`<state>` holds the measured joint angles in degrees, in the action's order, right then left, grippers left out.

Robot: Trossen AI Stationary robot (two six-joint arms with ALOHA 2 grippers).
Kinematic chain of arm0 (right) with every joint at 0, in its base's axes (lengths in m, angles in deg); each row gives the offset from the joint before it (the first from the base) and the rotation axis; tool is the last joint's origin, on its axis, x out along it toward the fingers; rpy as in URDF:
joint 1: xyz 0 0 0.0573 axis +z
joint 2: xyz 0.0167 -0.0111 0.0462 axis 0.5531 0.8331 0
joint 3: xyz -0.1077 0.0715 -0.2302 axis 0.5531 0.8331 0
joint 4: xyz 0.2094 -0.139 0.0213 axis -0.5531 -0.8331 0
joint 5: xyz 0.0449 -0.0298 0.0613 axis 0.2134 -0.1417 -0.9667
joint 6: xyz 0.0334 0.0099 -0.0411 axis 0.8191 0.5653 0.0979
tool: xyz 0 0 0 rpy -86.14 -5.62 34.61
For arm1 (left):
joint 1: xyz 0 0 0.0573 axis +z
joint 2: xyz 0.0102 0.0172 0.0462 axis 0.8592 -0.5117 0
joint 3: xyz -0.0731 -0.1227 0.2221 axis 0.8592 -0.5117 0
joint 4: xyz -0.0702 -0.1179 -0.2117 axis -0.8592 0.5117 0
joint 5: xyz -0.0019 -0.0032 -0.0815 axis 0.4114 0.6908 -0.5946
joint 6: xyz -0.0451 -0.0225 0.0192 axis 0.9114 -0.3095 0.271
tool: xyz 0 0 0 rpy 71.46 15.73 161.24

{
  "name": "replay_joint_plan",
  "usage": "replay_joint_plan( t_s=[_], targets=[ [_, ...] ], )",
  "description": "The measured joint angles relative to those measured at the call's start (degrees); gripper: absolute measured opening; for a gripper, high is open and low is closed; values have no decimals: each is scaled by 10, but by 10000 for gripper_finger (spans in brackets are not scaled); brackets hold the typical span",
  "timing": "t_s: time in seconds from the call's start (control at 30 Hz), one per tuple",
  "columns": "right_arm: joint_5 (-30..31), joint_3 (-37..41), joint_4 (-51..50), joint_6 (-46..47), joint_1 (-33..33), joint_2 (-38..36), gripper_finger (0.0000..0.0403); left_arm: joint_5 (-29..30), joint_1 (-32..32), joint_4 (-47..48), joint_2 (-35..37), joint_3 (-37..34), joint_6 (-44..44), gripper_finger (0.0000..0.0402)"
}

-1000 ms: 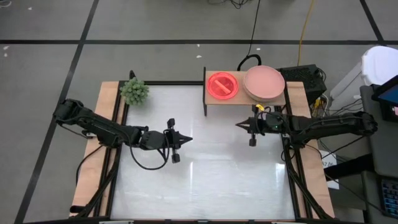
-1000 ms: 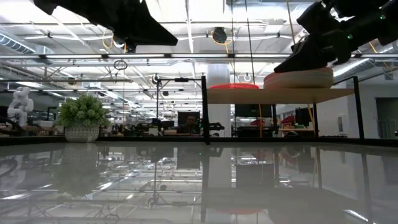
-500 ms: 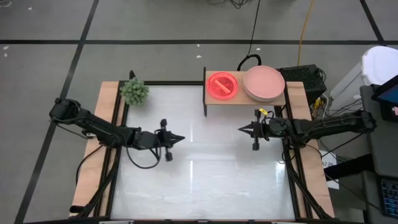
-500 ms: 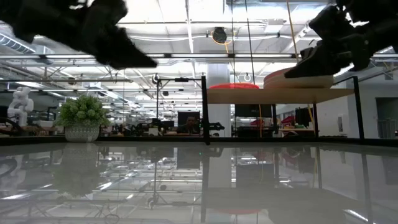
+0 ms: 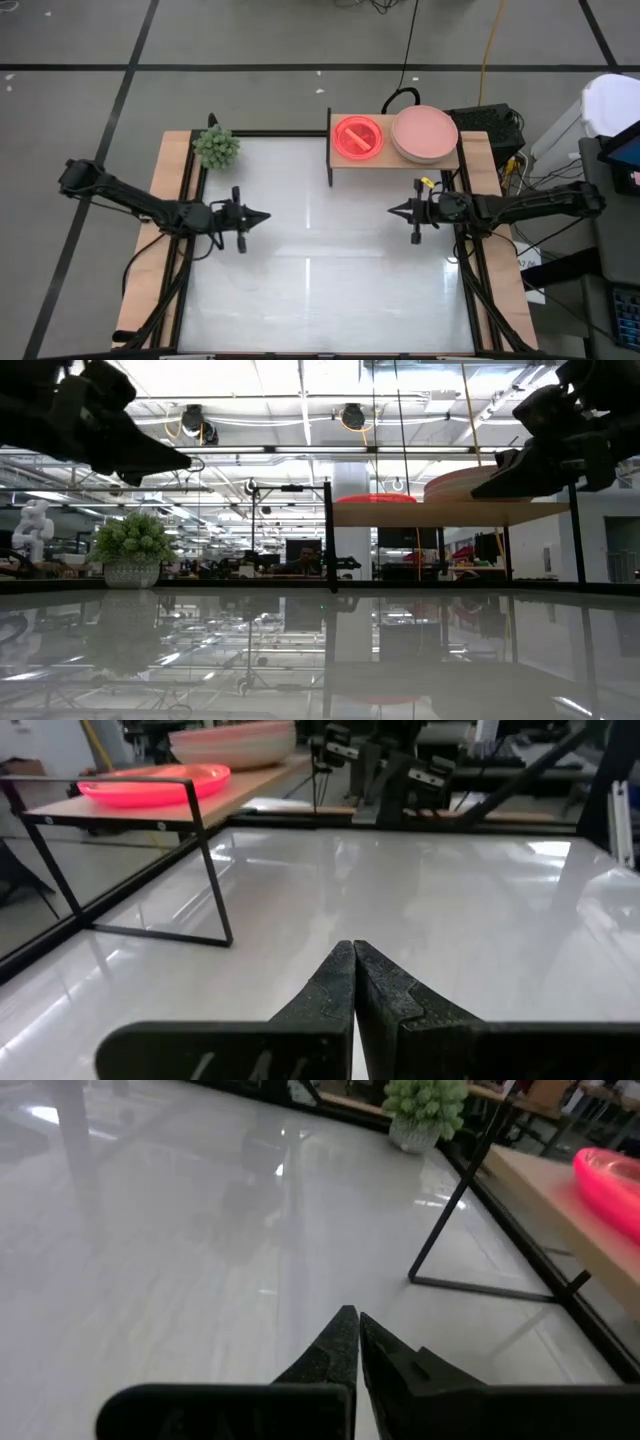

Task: Place and stack plates onto a shelf
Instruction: Return To Home Position

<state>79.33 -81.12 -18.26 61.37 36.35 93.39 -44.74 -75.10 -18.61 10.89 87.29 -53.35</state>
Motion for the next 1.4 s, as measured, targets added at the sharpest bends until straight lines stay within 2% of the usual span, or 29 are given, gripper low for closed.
replay_joint_plan(
  t_s=[0.23,0.47,0.67,0.9,1.1,1.3,1.4],
  targets=[
    [-1,1,-24,-6,0,-31,0,-16,0,-2,73,-52,-2,3],
    [-3,1,-39,-23,0,-67,0,-16,0,8,111,-73,-6,3],
    [-60,1,-69,4,0,-105,0,-17,0,16,117,-73,-12,3],
    [-56,1,-107,16,0,-148,0,-17,0,17,117,-73,-11,3],
    [-57,20,-98,15,0,-165,0,-17,0,16,117,-73,-11,3],
    [-60,77,-23,22,0,-179,0,-17,0,16,117,-73,-13,3],
    [-59,86,-19,21,0,-185,0,-26,-4,16,117,-73,-31,3]
  ],
)
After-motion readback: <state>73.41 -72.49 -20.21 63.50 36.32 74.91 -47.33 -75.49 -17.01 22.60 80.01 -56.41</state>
